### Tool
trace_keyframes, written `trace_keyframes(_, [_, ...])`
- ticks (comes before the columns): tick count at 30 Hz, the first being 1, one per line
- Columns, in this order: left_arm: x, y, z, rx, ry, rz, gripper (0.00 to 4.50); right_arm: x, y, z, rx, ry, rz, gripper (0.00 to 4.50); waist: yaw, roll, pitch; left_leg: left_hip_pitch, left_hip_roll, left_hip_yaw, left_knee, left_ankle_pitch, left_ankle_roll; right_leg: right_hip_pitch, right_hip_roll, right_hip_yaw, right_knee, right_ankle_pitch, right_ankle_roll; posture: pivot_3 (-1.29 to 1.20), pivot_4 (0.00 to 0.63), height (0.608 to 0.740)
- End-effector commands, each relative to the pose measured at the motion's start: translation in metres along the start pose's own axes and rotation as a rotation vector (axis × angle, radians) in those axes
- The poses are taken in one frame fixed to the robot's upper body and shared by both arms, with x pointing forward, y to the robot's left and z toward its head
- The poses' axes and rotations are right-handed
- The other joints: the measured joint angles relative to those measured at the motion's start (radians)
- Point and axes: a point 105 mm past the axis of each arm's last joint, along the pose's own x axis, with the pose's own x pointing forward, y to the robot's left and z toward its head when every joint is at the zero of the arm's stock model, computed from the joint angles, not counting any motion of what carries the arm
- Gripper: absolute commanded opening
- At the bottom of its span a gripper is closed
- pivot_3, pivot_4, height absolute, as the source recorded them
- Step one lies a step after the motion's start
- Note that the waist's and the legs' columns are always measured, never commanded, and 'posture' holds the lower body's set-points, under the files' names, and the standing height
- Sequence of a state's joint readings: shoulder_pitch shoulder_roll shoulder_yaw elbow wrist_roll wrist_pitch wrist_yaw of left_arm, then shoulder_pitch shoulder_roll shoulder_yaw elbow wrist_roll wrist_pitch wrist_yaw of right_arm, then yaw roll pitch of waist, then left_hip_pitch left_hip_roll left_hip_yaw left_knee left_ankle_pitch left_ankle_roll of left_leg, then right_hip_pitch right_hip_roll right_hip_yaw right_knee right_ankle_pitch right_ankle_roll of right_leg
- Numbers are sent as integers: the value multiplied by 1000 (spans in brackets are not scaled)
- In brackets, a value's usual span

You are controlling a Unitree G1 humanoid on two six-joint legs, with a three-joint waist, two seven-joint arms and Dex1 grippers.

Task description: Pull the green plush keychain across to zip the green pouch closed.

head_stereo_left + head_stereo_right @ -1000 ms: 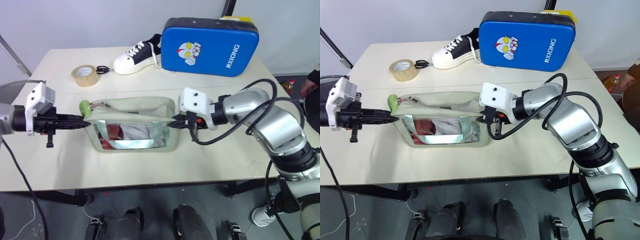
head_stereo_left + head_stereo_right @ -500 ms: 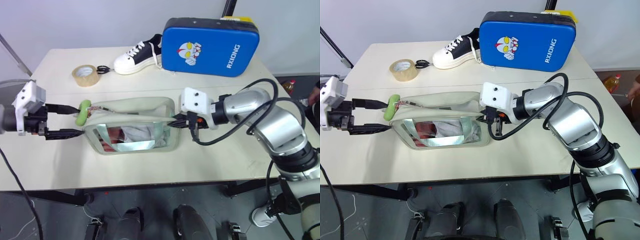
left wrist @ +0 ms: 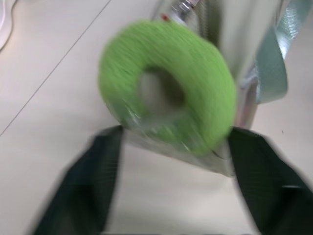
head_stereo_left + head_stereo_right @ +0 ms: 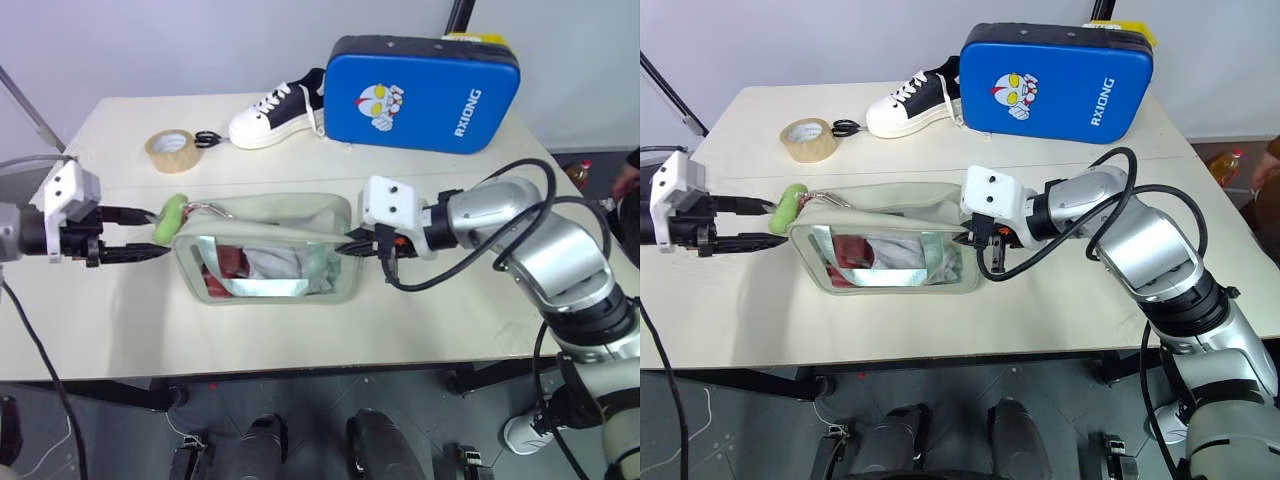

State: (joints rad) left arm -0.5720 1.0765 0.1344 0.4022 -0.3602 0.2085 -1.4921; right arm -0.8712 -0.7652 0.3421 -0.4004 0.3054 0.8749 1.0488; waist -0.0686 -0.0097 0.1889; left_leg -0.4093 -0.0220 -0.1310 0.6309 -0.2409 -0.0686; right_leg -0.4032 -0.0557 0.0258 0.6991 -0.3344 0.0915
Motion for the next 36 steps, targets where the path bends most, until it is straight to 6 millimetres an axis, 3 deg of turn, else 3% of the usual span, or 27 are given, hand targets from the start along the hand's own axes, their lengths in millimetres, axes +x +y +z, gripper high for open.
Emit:
trace_keyframes(1, [-7, 3, 11, 37, -19, 13, 787, -8, 0, 10, -35, -27, -20, 0, 0, 0, 0, 0, 0, 0, 0, 0, 0, 0, 0, 0, 0, 0, 0, 0, 150, 739])
trace_keyframes(2, [-8, 3, 10, 37, -19, 12, 275, -9, 0, 10, -34, -28, -19, 0, -1, 0, 0, 0, 0, 0, 0, 0, 0, 0, 0, 0, 0, 0, 0, 0, 150, 739])
trace_keyframes(3, [-8, 2, 10, 38, -18, 11, 71, -9, 0, 10, -34, -27, -19, 0, 0, 0, 0, 0, 0, 0, 0, 0, 0, 0, 0, 0, 0, 0, 0, 0, 150, 739])
trace_keyframes(13, [-15, -1, 8, 22, 15, -1, 71, -9, 2, 9, -34, -28, -10, 0, 0, 0, 0, 0, 0, 0, 0, 0, 0, 0, 0, 0, 0, 0, 0, 0, 150, 739])
trace_keyframes(16, [-19, -4, 8, -23, 26, -16, 909, -9, 3, 9, -32, -31, -7, 0, -1, 0, 0, 0, 0, 0, 0, 0, 0, 0, 0, 0, 0, 0, 0, 0, 150, 739])
trace_keyframes(20, [-22, -6, 10, 44, 28, 13, 2828, -10, 4, 10, -34, -33, 2, 0, 0, 0, 0, 0, 0, 0, 0, 0, 0, 0, 0, 0, 0, 0, 0, 0, 150, 739])
trace_keyframes(27, [-27, -4, 28, 82, -31, 33, 2828, -11, 4, 9, -35, -31, 5, 0, 1, 0, 0, 0, 0, 0, 0, 0, 0, 0, 0, 0, 0, 0, 0, 0, 150, 739])
trace_keyframes(31, [-19, -1, 36, 85, -83, 39, 2828, -11, 5, 9, -37, -31, 8, 0, 1, 0, 0, 0, 0, 0, 0, 0, 0, 0, 0, 0, 0, 0, 0, 0, 150, 739])
trace_keyframes(36, [-6, -6, 31, 78, -82, -17, 2828, -12, 5, 10, -37, -31, 7, 0, -1, 0, 0, 0, 0, 0, 0, 0, 0, 0, 0, 0, 0, 0, 0, 0, 150, 739])
